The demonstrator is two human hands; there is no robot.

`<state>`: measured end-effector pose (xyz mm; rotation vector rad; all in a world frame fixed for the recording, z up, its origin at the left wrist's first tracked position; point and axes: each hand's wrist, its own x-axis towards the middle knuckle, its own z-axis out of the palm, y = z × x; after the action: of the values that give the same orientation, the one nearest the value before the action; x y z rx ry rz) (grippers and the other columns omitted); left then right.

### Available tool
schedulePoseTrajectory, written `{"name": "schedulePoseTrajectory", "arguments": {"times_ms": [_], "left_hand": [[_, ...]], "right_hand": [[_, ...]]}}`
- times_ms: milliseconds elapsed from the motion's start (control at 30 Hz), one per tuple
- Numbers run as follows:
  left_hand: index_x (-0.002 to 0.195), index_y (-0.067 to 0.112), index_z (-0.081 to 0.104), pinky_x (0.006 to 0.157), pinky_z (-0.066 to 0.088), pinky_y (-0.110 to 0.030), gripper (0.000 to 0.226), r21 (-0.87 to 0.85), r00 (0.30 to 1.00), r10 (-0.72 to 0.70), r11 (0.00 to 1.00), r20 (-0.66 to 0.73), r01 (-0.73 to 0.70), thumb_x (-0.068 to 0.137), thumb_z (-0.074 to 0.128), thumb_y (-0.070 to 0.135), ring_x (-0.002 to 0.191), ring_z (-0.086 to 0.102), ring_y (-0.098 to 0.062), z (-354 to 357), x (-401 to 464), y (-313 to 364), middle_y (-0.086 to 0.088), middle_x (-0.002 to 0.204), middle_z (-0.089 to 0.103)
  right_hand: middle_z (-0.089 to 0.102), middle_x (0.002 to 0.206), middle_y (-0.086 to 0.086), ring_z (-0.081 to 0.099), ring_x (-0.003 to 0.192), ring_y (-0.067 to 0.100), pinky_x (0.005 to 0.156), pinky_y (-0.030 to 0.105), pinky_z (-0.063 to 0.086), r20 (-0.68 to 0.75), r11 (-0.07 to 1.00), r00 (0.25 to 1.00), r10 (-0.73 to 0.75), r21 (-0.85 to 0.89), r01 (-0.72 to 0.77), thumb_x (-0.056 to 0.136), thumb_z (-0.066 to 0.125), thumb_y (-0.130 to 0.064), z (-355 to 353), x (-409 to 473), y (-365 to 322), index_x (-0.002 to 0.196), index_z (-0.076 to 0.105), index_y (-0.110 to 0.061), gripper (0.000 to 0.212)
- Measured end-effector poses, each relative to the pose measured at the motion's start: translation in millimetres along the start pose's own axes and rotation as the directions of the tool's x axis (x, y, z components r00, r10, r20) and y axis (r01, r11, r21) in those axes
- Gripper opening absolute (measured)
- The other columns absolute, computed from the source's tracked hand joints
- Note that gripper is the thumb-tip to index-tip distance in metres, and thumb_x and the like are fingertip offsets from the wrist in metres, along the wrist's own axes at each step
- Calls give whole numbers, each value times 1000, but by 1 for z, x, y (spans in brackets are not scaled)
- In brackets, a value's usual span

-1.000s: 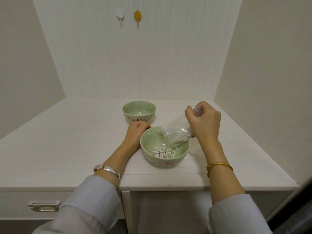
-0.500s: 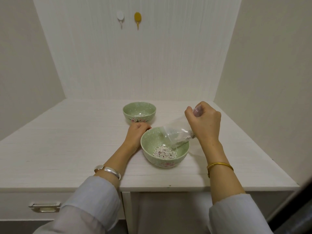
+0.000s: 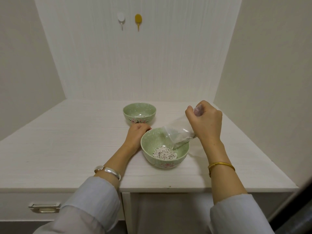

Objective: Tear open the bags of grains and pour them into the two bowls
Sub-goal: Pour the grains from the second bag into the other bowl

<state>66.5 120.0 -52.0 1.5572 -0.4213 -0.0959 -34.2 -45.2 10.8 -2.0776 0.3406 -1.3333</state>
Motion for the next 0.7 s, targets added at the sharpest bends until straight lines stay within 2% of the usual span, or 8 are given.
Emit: {"name": "schedulePoseTrajectory", "arguments": {"times_ms": [400, 700], "left_hand": [[39, 16, 45, 41, 31, -20, 43, 13, 1000, 8, 1000, 1, -8, 80, 51, 3, 36, 38, -7, 0, 0, 0, 10, 33, 41], [40, 16, 45, 45, 31, -24, 42, 27, 1000, 20, 999, 2, -20, 80, 51, 4, 40, 38, -11, 0, 0, 0, 8, 35, 41]], "right_hand": [[44, 50, -7, 49, 54, 25, 55, 28, 39, -2, 999, 1000, -25, -31, 25, 76, 61, -24, -2, 2, -2, 59, 49, -10, 25], [49, 53, 0, 53, 55, 30, 56, 35, 45, -6, 999, 1000, -30, -30, 30, 76, 60, -24, -5, 3, -5, 62, 53, -5, 25]]}}
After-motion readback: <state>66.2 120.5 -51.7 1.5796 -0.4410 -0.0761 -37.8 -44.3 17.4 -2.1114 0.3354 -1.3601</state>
